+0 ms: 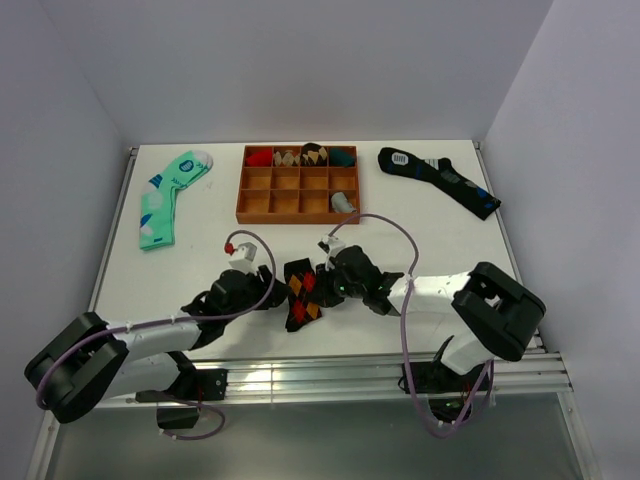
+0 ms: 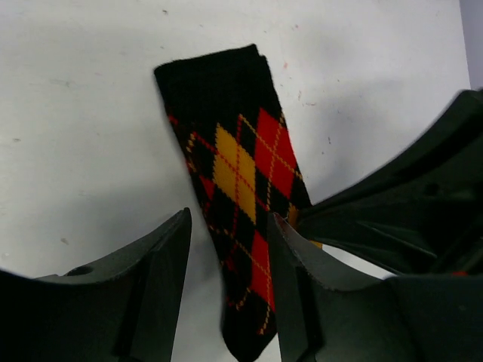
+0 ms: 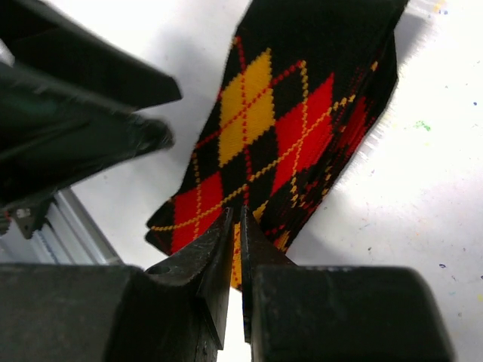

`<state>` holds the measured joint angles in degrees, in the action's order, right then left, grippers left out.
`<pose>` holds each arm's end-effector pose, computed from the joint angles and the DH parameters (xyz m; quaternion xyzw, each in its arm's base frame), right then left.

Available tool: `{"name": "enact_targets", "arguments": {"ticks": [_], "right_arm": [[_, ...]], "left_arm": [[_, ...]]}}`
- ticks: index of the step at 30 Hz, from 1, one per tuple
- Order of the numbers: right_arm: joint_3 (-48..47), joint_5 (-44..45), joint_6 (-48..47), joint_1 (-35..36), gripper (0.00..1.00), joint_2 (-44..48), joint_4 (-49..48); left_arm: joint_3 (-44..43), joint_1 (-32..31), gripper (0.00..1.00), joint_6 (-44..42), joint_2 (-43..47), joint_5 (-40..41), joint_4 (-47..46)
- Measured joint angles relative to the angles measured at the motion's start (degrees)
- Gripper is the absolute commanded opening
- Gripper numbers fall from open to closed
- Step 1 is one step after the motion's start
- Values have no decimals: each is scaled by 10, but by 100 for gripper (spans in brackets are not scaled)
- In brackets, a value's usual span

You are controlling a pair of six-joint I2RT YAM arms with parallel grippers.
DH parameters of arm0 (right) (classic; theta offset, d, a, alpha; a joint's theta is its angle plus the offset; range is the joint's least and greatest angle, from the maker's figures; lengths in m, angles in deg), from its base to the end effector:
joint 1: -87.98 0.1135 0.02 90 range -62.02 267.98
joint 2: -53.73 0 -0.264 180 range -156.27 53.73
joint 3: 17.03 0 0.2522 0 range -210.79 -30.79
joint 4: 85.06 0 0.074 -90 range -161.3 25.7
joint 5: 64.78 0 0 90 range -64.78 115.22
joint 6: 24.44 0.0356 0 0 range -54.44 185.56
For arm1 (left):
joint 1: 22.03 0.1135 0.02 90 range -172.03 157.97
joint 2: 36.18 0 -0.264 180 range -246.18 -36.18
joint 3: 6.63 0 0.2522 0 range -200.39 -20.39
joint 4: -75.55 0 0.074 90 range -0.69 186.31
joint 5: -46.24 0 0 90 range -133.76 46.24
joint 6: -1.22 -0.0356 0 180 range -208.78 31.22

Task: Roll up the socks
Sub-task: Adjust the sock at the center of the board.

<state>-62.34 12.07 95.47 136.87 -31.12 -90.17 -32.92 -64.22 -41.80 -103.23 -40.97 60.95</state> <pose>0.1783 0.2166 0.1544 -0.1976 0.8581 0.3722 0.2935 0.1541 -0.1373 0.1436 -0.0483 0.8473 -0.3563 0.3910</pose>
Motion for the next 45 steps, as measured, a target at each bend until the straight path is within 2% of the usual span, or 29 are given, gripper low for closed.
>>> {"name": "enact_targets", "arguments": {"ticks": [8, 17, 27, 33, 39, 45], "right_arm": [[-3, 0, -4, 0, 14, -30, 0], [-8, 2, -6, -1, 13, -31, 8], [-8, -1, 2, -2, 14, -28, 9], [-8, 1, 1, -2, 14, -20, 20], [-8, 5, -5, -1, 14, -20, 31], [-13, 5, -11, -2, 14, -20, 39]], "left_arm": [[1, -49, 51, -7, 27, 53, 16], [7, -111, 52, -13, 58, 118, 78], [-15, -128, 54, -22, 26, 162, 105], [5, -153, 56, -17, 59, 168, 100], [-5, -234, 57, -12, 80, 240, 134], [-104, -340, 55, -11, 33, 343, 235]]}}
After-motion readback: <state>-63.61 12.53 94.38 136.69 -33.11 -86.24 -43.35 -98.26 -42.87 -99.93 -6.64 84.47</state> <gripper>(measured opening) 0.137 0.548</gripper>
